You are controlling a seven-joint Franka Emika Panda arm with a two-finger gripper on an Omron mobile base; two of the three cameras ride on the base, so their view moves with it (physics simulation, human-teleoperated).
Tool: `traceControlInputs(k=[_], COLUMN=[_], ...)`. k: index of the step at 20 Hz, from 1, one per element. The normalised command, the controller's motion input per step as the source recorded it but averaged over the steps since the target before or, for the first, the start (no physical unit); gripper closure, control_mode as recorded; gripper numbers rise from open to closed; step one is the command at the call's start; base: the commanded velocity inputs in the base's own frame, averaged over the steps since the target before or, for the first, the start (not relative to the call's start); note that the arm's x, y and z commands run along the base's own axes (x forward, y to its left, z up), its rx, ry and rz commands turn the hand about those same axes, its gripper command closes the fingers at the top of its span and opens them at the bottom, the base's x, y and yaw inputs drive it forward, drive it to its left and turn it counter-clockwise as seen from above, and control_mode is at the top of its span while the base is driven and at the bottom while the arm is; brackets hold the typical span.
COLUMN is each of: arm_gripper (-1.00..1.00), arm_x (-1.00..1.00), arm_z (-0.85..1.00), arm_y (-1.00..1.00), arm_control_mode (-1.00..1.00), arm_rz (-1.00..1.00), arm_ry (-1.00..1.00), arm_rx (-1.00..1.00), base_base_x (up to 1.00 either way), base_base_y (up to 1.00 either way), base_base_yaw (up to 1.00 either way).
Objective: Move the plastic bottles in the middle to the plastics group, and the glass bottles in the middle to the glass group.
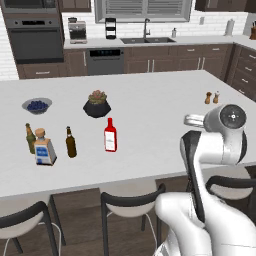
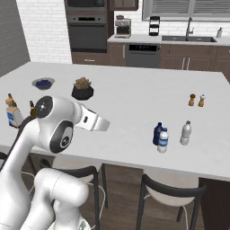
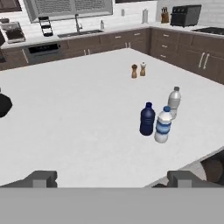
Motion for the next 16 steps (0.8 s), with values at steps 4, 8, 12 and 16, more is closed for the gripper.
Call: traceControlInputs(k=[4,8,12,16], arm_gripper=[-1.0,-1.0,-1.0,-1.0], arm_x=[-0.4,-0.49,-0.32,-0.2], arm_z=[0.54,0.35,0.09,0.0], arm_y=[0.59,0.69,0.68,0.63], arm_control_mode=[-1.0,-1.0,-1.0,-1.0], arm_rz=[0.27,0.31,0.26,0.17], arm_ry=[0.07,0.11,0.0,-0.01], arm_rx=[0.05,0.01,0.0,0.0], base_base_x=[0.0,0.0,0.0,0.0], base_base_y=[0.0,0.0,0.0,0.0], base_base_yaw=[0.0,0.0,0.0,0.0])
